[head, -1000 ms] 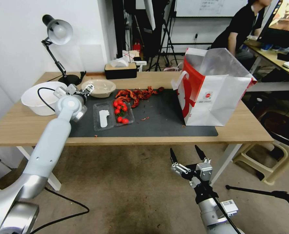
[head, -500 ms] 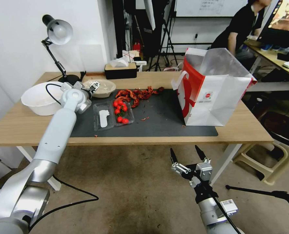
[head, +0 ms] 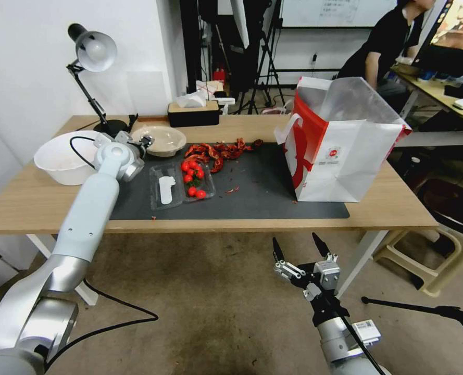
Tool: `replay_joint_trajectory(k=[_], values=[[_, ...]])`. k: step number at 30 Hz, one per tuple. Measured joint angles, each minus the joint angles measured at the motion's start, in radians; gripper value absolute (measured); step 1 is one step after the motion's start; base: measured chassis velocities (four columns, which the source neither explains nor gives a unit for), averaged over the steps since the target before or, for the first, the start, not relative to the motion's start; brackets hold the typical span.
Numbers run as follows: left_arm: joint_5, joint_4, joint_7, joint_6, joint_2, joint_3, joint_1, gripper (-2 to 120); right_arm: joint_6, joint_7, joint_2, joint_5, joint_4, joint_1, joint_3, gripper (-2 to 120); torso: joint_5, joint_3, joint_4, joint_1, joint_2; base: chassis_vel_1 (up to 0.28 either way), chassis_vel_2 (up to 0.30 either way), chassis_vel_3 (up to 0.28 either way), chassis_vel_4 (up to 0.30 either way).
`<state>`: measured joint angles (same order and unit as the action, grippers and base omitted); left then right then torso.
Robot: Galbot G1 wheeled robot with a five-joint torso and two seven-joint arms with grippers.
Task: Pick up the trash from the table and place it into the takeout bag.
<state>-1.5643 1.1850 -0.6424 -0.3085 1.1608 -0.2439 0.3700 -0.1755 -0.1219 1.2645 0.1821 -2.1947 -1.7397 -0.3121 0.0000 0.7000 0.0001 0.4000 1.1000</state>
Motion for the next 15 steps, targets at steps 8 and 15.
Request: replay_joint_trajectory(k=[8, 15], values=[[-0.013, 0.037, 0.046, 0.036, -0.012, -0.013, 0.039, 11, 0.005, -0.002, 0.005, -0.005, 0.007, 0.003, 0.008, 100, -0.0002, 0.0, 0.0, 0.0, 0.0, 0.0, 0.0, 0.0, 0.0], [0.126, 0.193, 0.23, 0.094, -0.044, 0.006, 0.077, 5, 0.005, -0.003, 0.002, -0.005, 0.008, 0.006, 0.009, 100, -0.0001, 0.0, 0.0003, 0.0, 0.0, 0.0, 0.0, 0.0, 0.0]])
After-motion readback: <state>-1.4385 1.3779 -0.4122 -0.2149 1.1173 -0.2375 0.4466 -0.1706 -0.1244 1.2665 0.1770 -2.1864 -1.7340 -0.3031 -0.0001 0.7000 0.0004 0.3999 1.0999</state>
